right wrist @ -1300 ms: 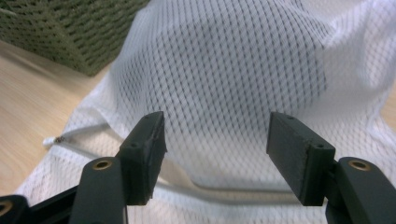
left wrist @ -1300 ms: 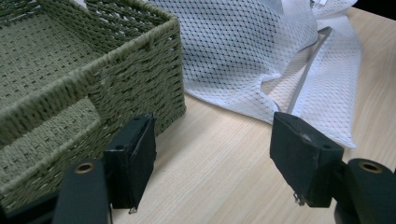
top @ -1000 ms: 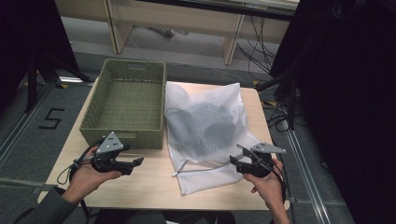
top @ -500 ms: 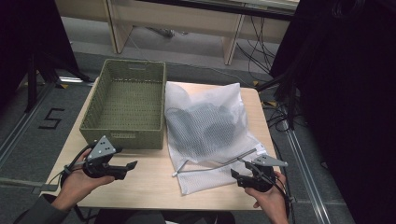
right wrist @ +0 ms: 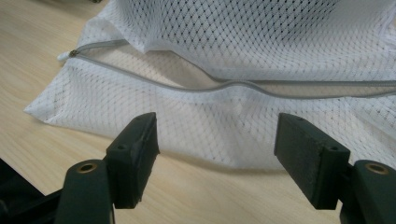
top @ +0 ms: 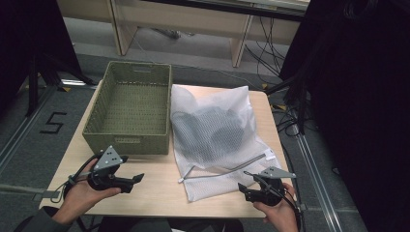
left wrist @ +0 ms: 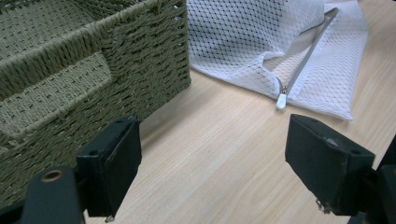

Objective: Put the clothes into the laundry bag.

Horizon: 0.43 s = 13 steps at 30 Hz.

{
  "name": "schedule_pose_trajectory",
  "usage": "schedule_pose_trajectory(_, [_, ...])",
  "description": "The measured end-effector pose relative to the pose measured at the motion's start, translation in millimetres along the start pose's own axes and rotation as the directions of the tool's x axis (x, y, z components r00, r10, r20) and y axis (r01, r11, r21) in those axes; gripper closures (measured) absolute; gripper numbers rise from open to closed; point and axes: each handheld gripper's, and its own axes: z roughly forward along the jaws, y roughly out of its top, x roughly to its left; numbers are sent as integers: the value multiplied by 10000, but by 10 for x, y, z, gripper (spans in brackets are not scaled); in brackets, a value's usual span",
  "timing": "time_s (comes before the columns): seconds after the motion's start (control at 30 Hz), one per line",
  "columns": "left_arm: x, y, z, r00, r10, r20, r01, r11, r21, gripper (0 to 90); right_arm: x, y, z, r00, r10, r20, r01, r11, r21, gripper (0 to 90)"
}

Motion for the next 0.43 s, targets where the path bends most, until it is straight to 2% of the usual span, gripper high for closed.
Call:
schedule_pose_trajectory(0.03, [-2,0,-1,10000,28,-29,-28,10000,-9,182,25,3,-13,9996,261,-48,-260,9995,184,314])
schedule_pose_trajectory(0.07, [1,1,-7,10000,81,-21,-81,9999,95,182,7,7,-14,10000,-32,42,31,9999,125,314])
schedule_pose_trajectory(0.1, [-2,0,-3,9999,83,-61,-82,9999,79,182,9,8,-11,10000,-18,42,18,10000,85,314])
schedule_pose_trajectory(0.13, [-1,1,-1,9999,98,-44,-97,9999,94,182,30,6,-12,9995,294,-64,-293,9994,161,314])
schedule_pose_trajectory(0.17, [0,2,-2,9999,114,-60,-113,9999,122,182,13,0,-5,10000,1,-15,-1,10000,81,314])
schedule_pose_trajectory(0.3, [3,-1,4,9999,105,-17,-105,9999,23,182,12,3,-1,10000,-32,11,32,10000,-93,314])
schedule_pose_trajectory(0.33, [4,-1,5,9999,111,-11,-111,9999,30,182,23,12,-10,9998,169,-63,-169,9999,-29,314])
schedule_pose_trajectory(0.37, [3,-1,4,9999,122,-52,-121,9999,62,182,23,13,-10,9999,161,-50,-161,9999,-40,314])
schedule_pose_trajectory(0.4, [-2,-4,8,10000,-11,-25,12,10000,99,182,34,14,-14,9994,324,-89,-323,9995,62,314])
schedule_pose_trajectory(0.43, [-6,-6,18,10000,-79,7,79,10000,-1,183,26,15,-9,9998,201,-94,-201,9998,12,314])
